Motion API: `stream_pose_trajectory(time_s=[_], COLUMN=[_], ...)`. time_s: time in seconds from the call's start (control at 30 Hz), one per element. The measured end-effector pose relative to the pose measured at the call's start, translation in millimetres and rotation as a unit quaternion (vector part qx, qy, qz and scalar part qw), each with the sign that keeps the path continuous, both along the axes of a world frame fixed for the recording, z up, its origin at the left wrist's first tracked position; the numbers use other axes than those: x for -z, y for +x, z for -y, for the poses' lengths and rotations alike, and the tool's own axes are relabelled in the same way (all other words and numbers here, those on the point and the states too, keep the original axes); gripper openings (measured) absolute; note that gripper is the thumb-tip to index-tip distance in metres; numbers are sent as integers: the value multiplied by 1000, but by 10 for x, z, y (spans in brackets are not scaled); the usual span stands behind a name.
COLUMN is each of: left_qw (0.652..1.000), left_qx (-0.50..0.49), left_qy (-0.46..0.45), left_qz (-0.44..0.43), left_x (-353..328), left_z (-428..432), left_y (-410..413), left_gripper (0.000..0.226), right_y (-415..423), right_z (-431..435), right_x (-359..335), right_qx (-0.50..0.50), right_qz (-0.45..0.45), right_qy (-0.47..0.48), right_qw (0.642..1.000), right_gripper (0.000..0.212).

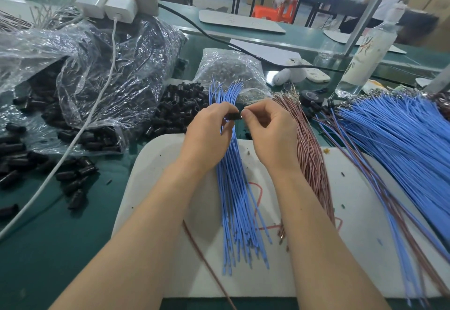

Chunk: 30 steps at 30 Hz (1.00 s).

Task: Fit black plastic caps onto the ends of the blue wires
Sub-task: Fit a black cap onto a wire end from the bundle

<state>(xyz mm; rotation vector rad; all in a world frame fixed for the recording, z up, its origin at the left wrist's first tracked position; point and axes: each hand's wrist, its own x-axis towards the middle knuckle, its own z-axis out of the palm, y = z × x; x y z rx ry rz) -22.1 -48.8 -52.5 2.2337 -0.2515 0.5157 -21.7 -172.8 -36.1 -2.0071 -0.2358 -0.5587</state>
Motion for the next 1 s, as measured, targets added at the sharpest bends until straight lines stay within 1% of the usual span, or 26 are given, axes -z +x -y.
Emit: stream_pose_trajectory(time_s=[0.13, 0.27, 0.33, 0.4, 0.5, 0.57, 0.6, 0.7, 0.77, 0.8, 0.87, 1.0], left_qw=[1000, 999, 999, 999, 1000, 999, 998, 997, 996, 996, 995, 997], left_qx=[-6, 4, 7, 6, -13, -24, -23, -7, 5, 9, 11, 11], left_qy=[29, 42, 35, 20, 0, -31, -50, -83, -90, -93, -95, -74], left_qz=[5, 20, 25, 25, 21, 17, 13, 2, 2, 5, 10, 13], left_x=[22, 31, 20, 14, 25, 24, 18, 1, -7, -8, -6, 28], left_z=[-4, 7, 22, 32, 18, 3, 2, 9, 12, 12, 20, 43], left_y=[11, 11, 10, 7, 7, 8, 7, -1, -8, -11, -17, -23], left_gripper=[23, 23, 23, 23, 23, 22, 22, 24, 25, 25, 27, 33], right_y=[13, 23, 21, 11, -2, -1, 1, 7, 6, 2, -3, -26], right_z=[8, 16, 18, 10, -3, 8, 14, 0, -36, -54, -72, -93], right_x=[9, 11, 12, 15, 8, 6, 8, 12, 18, 27, 50, 66], right_qx=[5, 3, 8, 12, 17, 25, 28, 21, 2, -3, 0, 24], right_qz=[-14, -37, -38, -41, -39, -28, -26, -38, -43, -40, -21, 33], right_qy=[-7, 18, 26, 30, 60, 62, 52, -7, -37, -49, -64, -86], right_qw=[1000, 999, 999, 999, 997, 997, 998, 999, 998, 998, 998, 995], right_gripper=[5, 5, 3, 4, 8, 3, 4, 14, 11, 13, 17, 15])
